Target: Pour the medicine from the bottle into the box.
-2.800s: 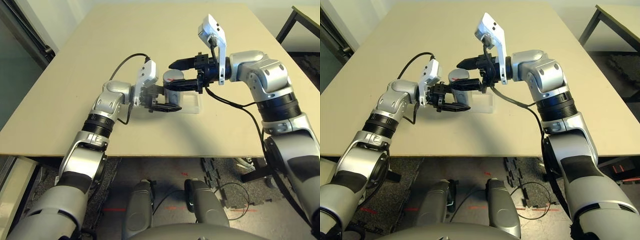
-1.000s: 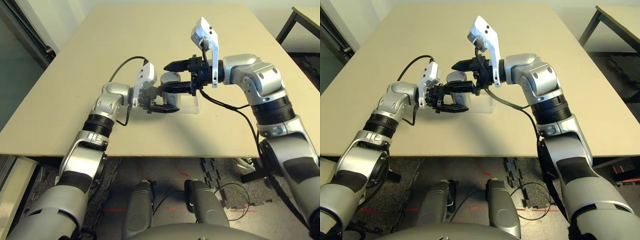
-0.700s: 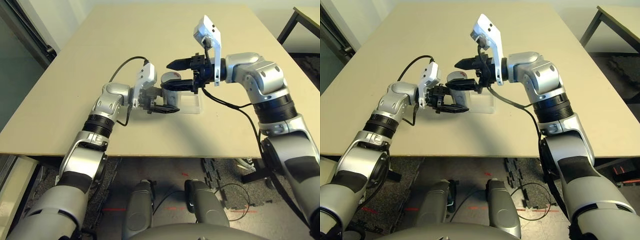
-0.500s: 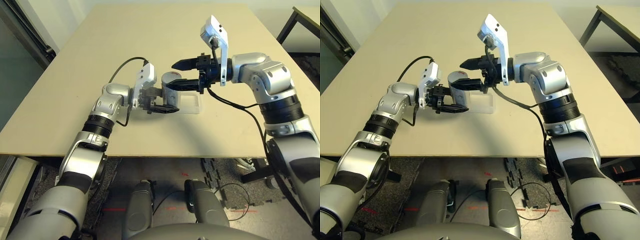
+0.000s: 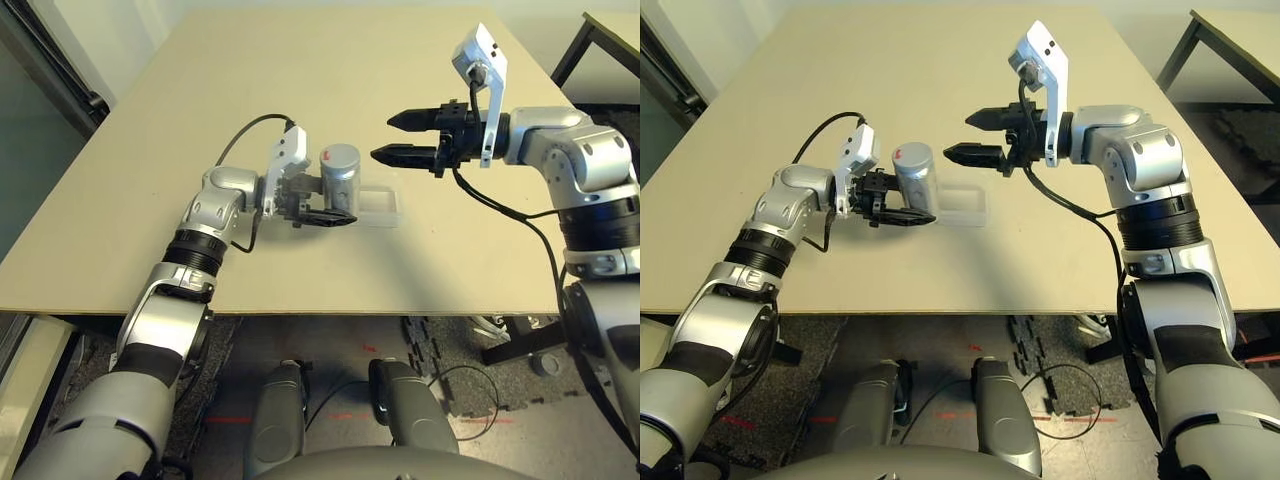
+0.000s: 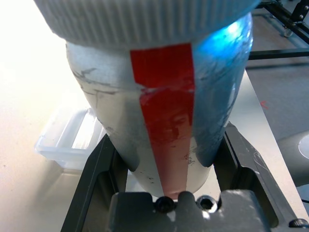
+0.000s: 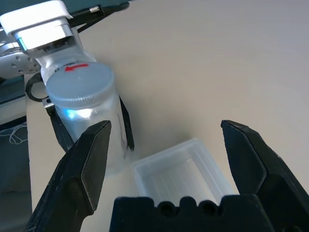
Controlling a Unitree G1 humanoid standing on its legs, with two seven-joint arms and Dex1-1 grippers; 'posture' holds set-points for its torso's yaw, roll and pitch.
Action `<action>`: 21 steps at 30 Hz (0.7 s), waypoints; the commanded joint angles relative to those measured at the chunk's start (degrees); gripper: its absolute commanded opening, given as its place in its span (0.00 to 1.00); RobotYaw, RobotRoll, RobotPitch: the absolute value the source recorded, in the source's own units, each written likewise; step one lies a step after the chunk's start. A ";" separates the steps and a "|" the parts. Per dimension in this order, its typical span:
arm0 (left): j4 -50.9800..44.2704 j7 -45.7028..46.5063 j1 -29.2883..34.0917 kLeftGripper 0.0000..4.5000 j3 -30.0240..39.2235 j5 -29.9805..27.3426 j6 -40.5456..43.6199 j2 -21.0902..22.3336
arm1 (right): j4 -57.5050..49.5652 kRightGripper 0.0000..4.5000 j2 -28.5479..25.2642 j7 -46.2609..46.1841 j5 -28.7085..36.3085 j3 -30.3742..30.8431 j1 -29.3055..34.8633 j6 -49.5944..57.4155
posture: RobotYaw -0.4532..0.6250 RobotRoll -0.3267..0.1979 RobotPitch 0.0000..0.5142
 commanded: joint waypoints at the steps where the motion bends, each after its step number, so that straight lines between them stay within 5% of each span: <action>1: 0.12 -0.56 0.35 0.60 -0.48 0.94 -0.79 0.34 | -3.46 1.00 -0.80 0.85 2.21 -1.10 1.05 2.73 | 0.39 0.62 0.21; 7: 1.04 -0.75 -0.08 0.60 -0.62 1.25 -1.38 0.30 | -9.19 1.00 1.31 0.52 6.06 -0.90 1.14 7.27 | 0.39 0.62 0.20; 21: 1.23 -1.16 -0.36 0.60 -0.85 1.86 -1.69 -0.27 | -6.55 1.00 6.28 1.28 3.23 5.50 -1.84 4.38 | 0.39 0.62 0.22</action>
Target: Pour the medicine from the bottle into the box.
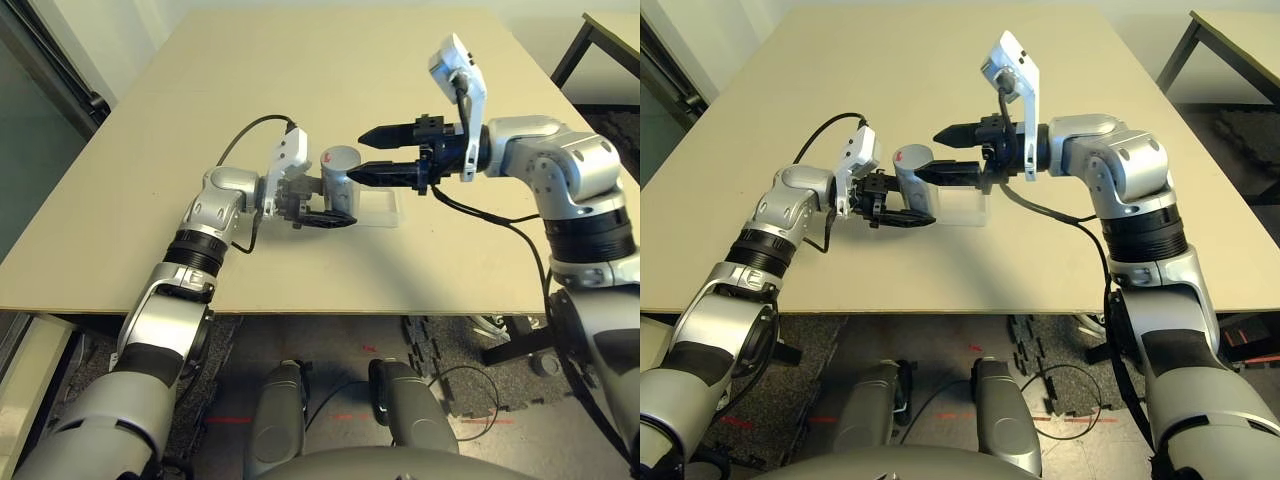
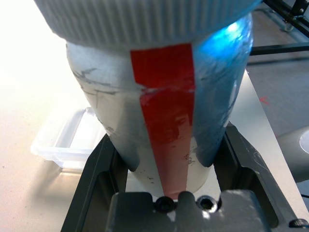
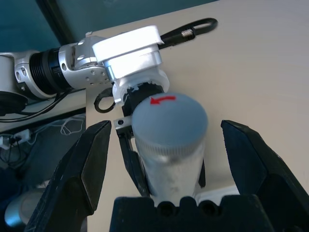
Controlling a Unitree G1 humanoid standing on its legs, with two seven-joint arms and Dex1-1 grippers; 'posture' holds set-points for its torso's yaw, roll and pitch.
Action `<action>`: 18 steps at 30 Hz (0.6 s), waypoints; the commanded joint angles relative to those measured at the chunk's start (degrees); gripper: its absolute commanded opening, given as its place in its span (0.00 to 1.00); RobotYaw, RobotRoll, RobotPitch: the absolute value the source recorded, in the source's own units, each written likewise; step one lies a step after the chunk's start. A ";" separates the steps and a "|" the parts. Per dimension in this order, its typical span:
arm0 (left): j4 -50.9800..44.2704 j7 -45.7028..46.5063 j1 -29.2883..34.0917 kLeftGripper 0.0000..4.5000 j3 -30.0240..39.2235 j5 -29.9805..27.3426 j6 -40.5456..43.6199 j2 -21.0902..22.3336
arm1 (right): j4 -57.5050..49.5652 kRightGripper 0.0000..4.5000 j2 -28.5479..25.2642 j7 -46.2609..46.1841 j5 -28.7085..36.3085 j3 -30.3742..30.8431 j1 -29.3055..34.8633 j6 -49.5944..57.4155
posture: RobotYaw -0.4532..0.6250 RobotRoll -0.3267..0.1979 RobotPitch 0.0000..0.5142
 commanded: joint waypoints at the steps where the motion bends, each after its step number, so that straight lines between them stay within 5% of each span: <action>1: 0.66 -0.62 -0.29 0.60 -0.66 0.85 -0.33 -0.01 | 1.71 1.00 0.70 0.81 -1.40 2.10 -1.00 -1.68 | 0.40 0.62 0.22; 9: 0.35 -0.48 0.03 0.60 -0.61 0.82 -0.19 -0.10 | 4.75 1.00 2.77 1.40 -3.25 3.26 -2.77 -3.72 | 0.40 0.62 0.22; 12: 0.29 -0.44 0.13 0.60 -0.62 0.83 -0.19 -0.13 | 5.02 0.86 3.22 1.68 -3.49 3.29 -2.95 -3.69 | 0.40 0.62 0.22; 15: 0.16 -0.41 0.25 0.60 -0.62 0.82 -0.11 -0.17 | 4.69 0.62 3.19 2.28 -3.56 3.43 -2.90 -2.92 | 0.40 0.62 0.22; 18: -0.05 -0.34 0.39 0.60 -0.61 0.79 0.01 -0.25 | 4.51 0.57 3.08 2.61 -3.72 3.44 -2.79 -2.68 | 0.40 0.62 0.22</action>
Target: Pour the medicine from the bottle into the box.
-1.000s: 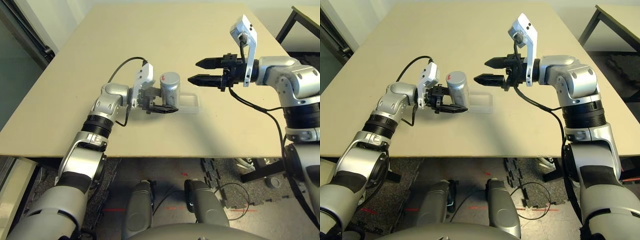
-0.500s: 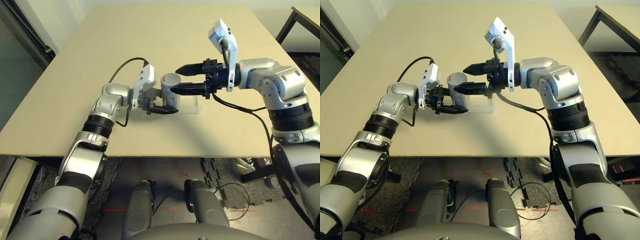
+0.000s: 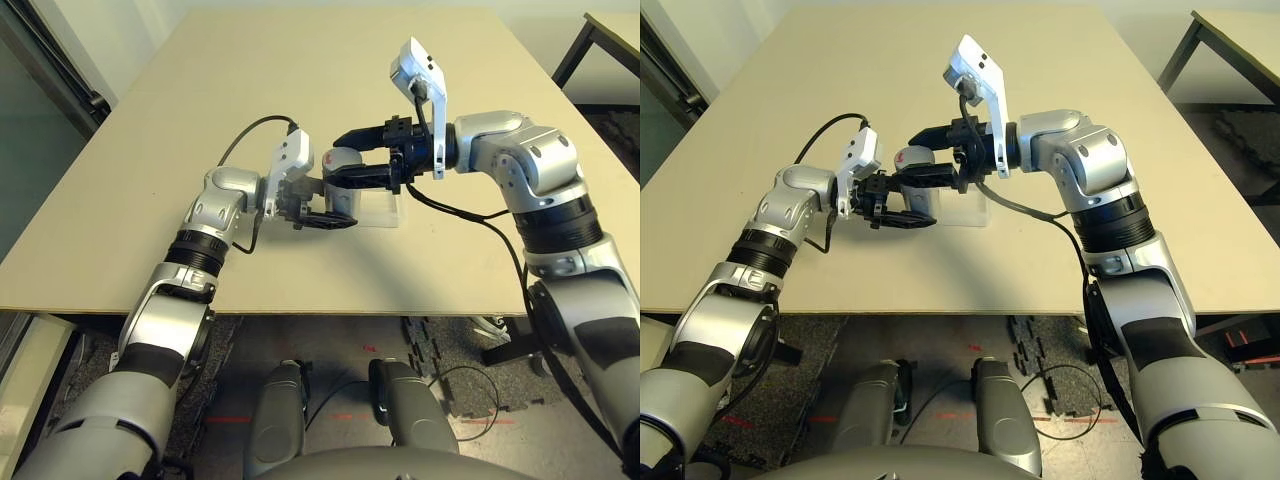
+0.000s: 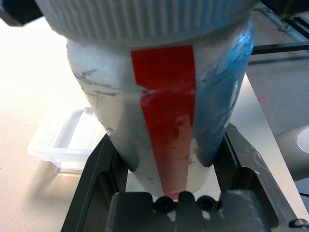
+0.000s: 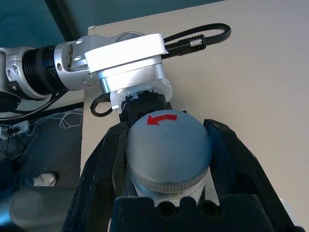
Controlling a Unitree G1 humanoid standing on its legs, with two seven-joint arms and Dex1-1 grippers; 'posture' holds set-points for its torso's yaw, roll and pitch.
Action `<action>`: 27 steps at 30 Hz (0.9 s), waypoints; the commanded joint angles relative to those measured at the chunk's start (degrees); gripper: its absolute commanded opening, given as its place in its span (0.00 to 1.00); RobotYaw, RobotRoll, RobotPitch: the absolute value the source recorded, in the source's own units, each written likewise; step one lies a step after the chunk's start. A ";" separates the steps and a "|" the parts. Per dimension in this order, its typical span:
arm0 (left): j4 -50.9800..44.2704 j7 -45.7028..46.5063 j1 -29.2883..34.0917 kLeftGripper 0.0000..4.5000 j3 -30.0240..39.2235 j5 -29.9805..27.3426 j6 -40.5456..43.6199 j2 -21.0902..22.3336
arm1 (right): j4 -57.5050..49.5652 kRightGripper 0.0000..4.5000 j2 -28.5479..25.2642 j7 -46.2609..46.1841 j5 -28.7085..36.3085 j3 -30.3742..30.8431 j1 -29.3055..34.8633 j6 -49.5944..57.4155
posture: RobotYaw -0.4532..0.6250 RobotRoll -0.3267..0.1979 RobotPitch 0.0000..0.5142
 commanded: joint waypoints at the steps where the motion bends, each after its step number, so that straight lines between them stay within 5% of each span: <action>1: -0.13 -0.05 0.43 0.60 -0.59 0.69 0.11 -0.12 | -0.10 0.57 -0.17 1.15 0.10 0.94 -0.54 0.55 | 0.40 0.62 0.22; 27: 0.60 2.31 1.65 0.60 -1.02 3.01 -3.19 1.92 | 20.25 0.57 2.69 -11.06 -1.63 -11.22 -9.93 -12.66 | 0.42 0.62 0.22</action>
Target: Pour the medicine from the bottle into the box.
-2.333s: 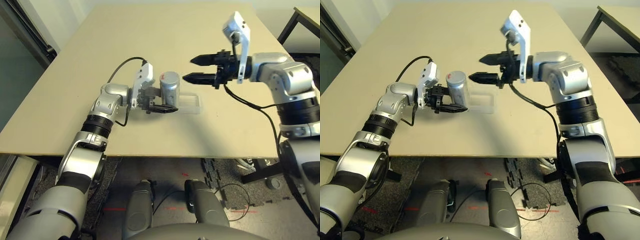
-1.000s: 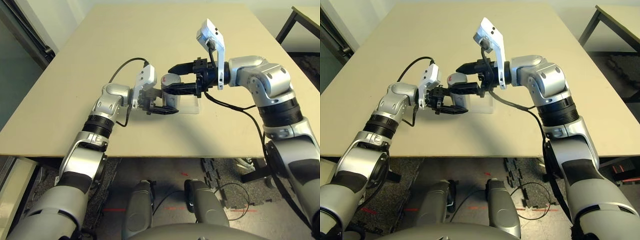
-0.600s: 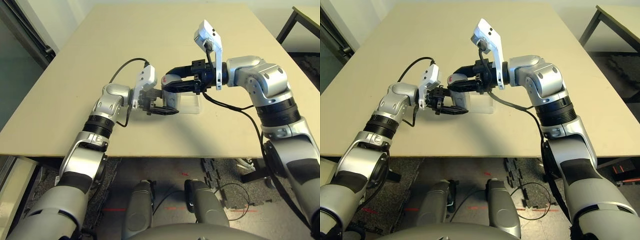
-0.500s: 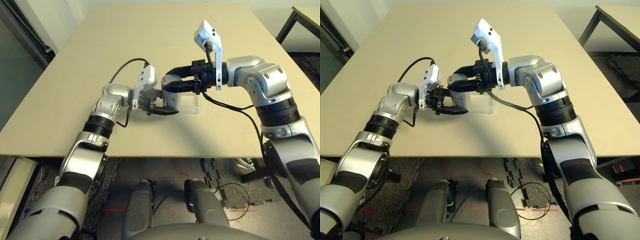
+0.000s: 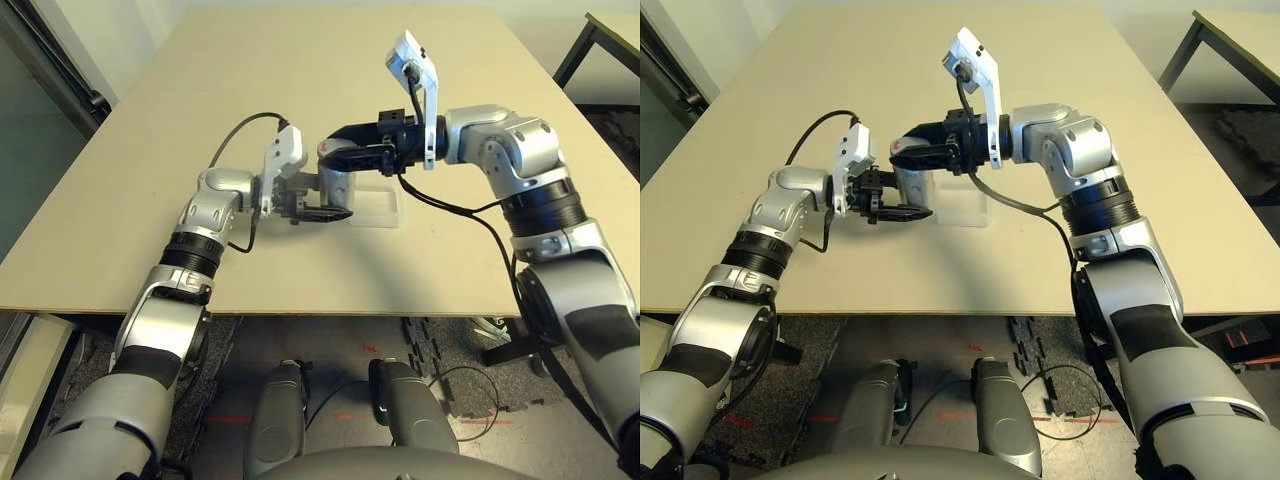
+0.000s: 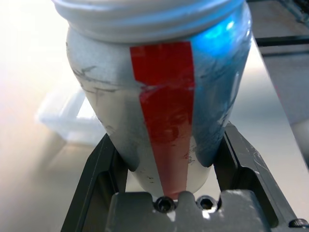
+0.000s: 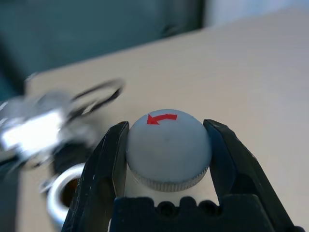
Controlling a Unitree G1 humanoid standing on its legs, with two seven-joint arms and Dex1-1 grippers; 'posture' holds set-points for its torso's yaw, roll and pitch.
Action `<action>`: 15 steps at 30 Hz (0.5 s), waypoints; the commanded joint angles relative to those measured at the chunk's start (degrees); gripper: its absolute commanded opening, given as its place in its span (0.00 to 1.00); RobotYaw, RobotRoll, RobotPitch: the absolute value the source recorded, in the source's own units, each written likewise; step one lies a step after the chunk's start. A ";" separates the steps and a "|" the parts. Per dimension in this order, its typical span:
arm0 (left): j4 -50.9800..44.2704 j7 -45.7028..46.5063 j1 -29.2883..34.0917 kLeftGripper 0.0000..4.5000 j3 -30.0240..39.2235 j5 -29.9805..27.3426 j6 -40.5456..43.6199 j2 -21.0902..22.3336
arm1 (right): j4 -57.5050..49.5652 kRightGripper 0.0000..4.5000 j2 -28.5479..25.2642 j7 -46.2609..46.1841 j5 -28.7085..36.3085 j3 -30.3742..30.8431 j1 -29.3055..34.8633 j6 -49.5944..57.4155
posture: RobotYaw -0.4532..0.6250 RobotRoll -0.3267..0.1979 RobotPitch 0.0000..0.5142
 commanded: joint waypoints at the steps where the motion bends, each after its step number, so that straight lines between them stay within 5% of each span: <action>1: 0.60 -0.14 -0.14 0.60 -0.39 0.97 -1.13 0.12 | 2.90 0.57 1.20 -1.83 -0.52 -1.72 -1.49 -2.23 | 0.42 0.62 0.22; 6: 4.45 6.26 -2.65 0.60 2.26 1.33 -2.89 -0.59 | 6.40 0.57 0.92 -6.34 -3.23 -2.09 -1.62 -5.57 | 0.42 0.62 0.22; 15: 19.25 30.87 -11.60 0.60 10.37 2.75 -9.11 -2.70 | 9.57 0.57 2.11 -23.08 -7.75 -5.83 4.82 -11.37 | 0.42 0.62 0.21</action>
